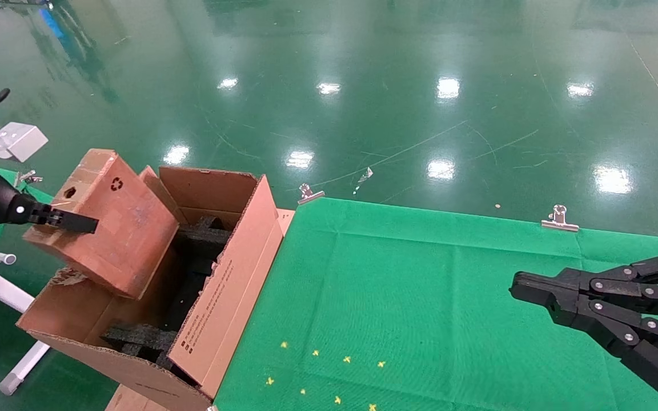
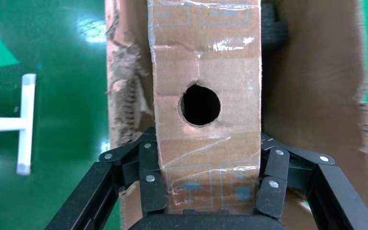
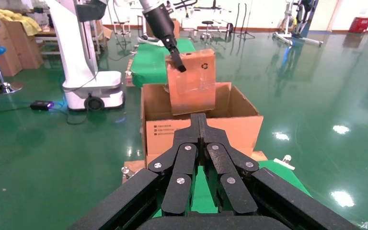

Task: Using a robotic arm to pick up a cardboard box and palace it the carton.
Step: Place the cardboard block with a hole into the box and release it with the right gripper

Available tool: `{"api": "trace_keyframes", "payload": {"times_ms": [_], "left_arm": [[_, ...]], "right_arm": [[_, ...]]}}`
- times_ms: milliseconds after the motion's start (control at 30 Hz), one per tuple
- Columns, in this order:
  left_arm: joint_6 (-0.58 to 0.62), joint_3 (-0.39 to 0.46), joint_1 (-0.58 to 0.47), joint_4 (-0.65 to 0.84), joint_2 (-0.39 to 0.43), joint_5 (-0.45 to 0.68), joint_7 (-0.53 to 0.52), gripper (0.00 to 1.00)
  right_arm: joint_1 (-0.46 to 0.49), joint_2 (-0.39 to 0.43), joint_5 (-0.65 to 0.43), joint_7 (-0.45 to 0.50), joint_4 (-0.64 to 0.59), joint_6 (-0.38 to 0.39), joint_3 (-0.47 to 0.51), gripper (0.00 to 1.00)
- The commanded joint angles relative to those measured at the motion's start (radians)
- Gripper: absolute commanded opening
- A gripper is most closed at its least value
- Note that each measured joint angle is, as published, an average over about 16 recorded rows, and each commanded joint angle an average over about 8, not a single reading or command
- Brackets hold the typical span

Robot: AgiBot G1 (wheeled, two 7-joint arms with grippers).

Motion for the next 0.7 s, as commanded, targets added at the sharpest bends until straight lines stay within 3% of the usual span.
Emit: {"api": "trace_keyframes", "payload": {"times_ms": [33, 200, 233, 467, 500, 700], "left_arm": [[-0.005, 0.01, 0.014, 0.024, 0.01, 0.011, -0.003, 0.0], [-0.052, 0.021, 0.07, 0.072, 0.026, 0.001, 0.006, 0.0], [-0.063, 0.022, 0.081, 0.08, 0.029, -0.003, 0.008, 0.0], [-0.121, 0.032, 0.138, 0.11, 0.05, -0.008, 0.022, 0.0], [-0.129, 0.034, 0.145, 0.113, 0.054, -0.006, 0.023, 0.0], [-0.181, 0.05, 0.205, 0.138, 0.084, 0.002, 0.016, 0.0]], "right_arm": [[0.0, 0.0, 0.0, 0.0, 0.0, 0.0, 0.0, 0.0], [0.0, 0.0, 0.0, 0.0, 0.0, 0.0, 0.0, 0.0], [0.0, 0.0, 0.0, 0.0, 0.0, 0.0, 0.0, 0.04], [0.0, 0.0, 0.001, 0.0, 0.0, 0.0, -0.001, 0.92], [0.0, 0.0, 0.001, 0.0, 0.0, 0.0, -0.001, 1.0], [0.0, 0.001, 0.001, -0.001, 0.0, 0.001, -0.001, 1.0]]}}
